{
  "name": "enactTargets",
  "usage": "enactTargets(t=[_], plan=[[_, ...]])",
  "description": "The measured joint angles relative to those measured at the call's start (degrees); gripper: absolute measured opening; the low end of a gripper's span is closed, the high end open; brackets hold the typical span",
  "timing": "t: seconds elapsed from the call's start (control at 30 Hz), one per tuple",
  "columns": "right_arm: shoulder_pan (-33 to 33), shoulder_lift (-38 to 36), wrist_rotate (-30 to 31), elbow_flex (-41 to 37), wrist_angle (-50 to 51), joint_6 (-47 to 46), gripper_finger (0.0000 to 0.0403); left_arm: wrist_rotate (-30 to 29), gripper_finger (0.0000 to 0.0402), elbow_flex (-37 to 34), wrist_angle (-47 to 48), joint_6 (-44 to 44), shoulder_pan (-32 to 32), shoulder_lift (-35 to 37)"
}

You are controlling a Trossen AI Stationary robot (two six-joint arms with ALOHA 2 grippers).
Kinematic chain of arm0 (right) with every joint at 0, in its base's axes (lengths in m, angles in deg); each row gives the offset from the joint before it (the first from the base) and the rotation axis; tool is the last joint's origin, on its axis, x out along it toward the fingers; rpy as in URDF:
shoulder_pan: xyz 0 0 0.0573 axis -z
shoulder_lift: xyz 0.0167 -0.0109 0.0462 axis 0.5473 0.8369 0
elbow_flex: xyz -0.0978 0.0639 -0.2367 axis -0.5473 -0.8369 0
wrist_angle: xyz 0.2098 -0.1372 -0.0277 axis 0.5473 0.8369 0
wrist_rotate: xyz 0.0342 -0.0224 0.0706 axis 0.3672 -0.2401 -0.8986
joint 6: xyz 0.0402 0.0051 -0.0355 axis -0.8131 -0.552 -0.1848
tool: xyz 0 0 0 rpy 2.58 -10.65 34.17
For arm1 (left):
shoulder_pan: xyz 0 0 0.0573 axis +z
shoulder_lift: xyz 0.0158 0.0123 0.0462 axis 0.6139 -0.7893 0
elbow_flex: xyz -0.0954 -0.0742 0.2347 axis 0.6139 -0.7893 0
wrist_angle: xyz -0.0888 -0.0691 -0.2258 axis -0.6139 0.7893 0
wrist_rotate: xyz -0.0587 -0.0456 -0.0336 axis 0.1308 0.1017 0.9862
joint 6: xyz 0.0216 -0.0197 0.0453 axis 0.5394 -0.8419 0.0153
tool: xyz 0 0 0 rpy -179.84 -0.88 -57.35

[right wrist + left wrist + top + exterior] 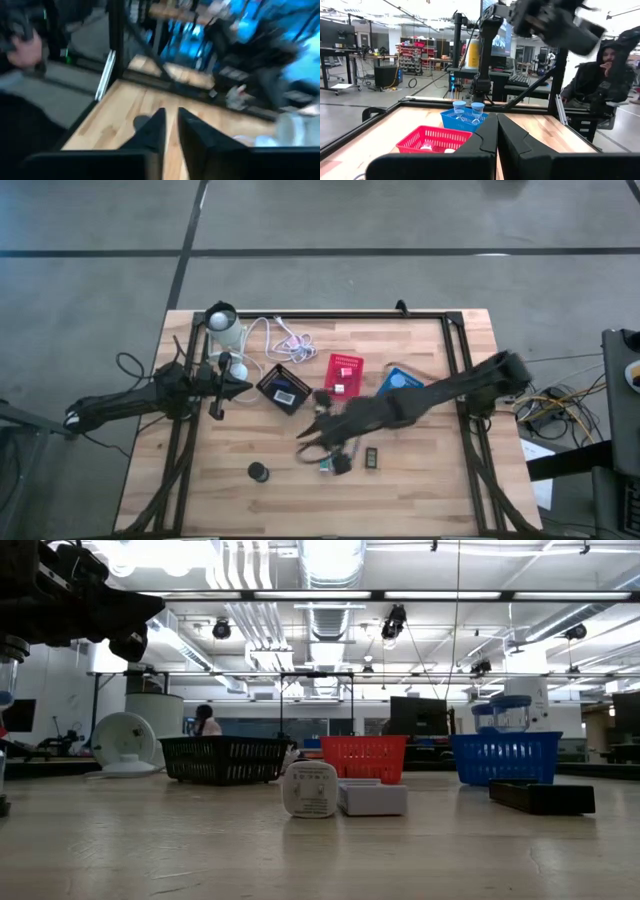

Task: Pick & Place Office items
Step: Put the black hourglass into the blue basket

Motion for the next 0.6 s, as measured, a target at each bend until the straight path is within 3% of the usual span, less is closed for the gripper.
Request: enactTargets(t=[0.07,0.37,0.6], plan=[[0.0,-6.3,1.8,-5.3,-1.9,-0.2,0.0017,0.0,0.0003,0.0,0.0,0.0,0.0,0.0],[-1.6,-35.0,9.9,-27.5,-4.4,-4.2,0.0010,0.0,0.0003,0.0,0.3,-0.1,0.0,0.0],[-2.2,-52.3,10.0,-43.2,-9.8,-6.3,0.0008,0.4,0.0003,0.0,2.0,1.3,0.0,0.0]])
